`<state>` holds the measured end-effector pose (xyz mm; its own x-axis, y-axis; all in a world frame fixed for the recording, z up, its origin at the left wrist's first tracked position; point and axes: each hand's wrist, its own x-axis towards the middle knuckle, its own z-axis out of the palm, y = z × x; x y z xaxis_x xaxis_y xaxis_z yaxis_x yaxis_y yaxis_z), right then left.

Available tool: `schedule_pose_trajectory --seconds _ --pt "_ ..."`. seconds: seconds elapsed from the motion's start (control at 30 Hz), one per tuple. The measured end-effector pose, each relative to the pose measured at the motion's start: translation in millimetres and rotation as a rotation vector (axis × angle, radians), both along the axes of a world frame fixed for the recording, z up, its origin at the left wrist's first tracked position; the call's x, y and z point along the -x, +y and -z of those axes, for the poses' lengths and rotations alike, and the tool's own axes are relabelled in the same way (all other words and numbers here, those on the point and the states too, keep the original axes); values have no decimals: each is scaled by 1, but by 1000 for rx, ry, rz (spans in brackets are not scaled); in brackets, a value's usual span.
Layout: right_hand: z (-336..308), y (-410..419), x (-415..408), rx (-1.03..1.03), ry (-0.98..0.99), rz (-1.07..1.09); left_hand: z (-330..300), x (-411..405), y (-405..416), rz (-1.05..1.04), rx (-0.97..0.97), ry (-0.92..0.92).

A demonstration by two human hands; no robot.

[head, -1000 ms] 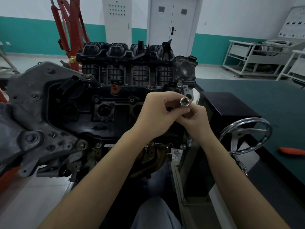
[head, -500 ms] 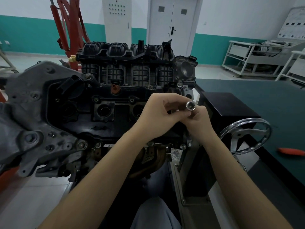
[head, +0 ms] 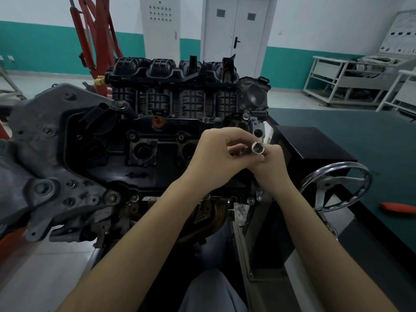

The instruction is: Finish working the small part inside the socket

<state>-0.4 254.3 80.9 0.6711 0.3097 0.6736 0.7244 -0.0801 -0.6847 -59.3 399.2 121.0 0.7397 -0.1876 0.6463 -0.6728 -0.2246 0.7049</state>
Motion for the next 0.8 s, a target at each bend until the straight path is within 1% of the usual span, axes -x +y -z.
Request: schedule_pose_trajectory --seconds 0.1,0.17,0.27,0.47,0.57,0.63,0.7,0.8 --pt "1 0 0 -20 3 -24 1 -1 -1 -32 34 -10" --pt "1 -1 -1 -3 25 -59 1 -2 1 23 38 11" --pt "0 -2 -3 20 29 -73 -1 -1 4 111 -17 58" --pt "1 -3 -4 -26 28 -57 1 -1 1 -46 -51 8" --pt "-4 -5 -3 15 65 -93 3 -3 2 -7 -32 0" --pt "-9 -6 -4 58 93 -121 3 -3 3 49 -7 19" --pt "-13 -6 -5 56 101 -131 2 -4 4 94 10 47" --pt "-13 -3 -5 28 70 -136 1 -6 3 26 -1 33"
